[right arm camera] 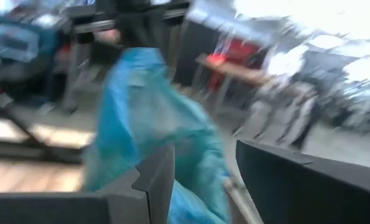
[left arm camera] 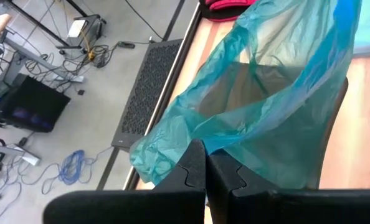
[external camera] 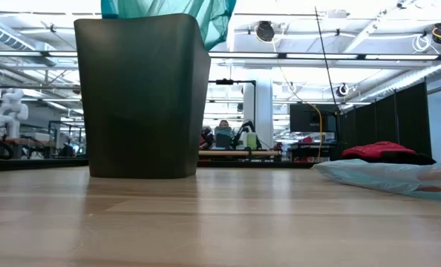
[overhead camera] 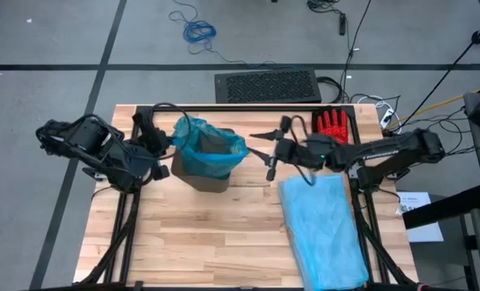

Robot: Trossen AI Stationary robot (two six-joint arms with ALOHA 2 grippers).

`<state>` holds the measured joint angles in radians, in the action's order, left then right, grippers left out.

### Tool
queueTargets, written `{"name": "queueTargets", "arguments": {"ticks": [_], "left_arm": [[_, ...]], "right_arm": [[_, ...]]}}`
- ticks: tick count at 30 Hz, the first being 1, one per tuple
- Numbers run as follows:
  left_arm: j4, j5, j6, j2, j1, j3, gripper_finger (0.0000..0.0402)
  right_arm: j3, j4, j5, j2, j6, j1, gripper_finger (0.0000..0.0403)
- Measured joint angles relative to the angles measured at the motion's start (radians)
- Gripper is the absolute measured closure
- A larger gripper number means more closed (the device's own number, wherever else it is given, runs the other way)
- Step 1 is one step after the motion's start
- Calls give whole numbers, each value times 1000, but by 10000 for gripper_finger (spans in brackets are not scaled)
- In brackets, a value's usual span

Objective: Place trash/remove bag and relplace
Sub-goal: Remove the trash bag from the bin

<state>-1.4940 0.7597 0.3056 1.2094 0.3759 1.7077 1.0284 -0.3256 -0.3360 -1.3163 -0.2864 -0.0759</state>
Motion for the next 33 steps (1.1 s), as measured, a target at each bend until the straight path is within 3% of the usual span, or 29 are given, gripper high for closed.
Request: {"name": "queueTargets", "arguments": {"ticks": [7, 11, 15, 22, 33], "left_arm": [[29, 0, -48, 31, 0, 0, 402], [30, 1, -49, 33, 0, 0, 402], [41, 6, -50, 33, 0, 0, 402], [41, 19, -51, 33, 0, 0, 402], [42, 27, -50, 33, 0, 0, 402]], "right_arm": [[554, 599, 139, -202, 58, 22, 238], [792, 805, 244, -354, 87, 47, 238], [958, 926, 268, -484, 84, 56, 238], [1109, 961, 346, -578, 96, 57, 238], [1122, 990, 452, -574, 212, 63, 249]]}}
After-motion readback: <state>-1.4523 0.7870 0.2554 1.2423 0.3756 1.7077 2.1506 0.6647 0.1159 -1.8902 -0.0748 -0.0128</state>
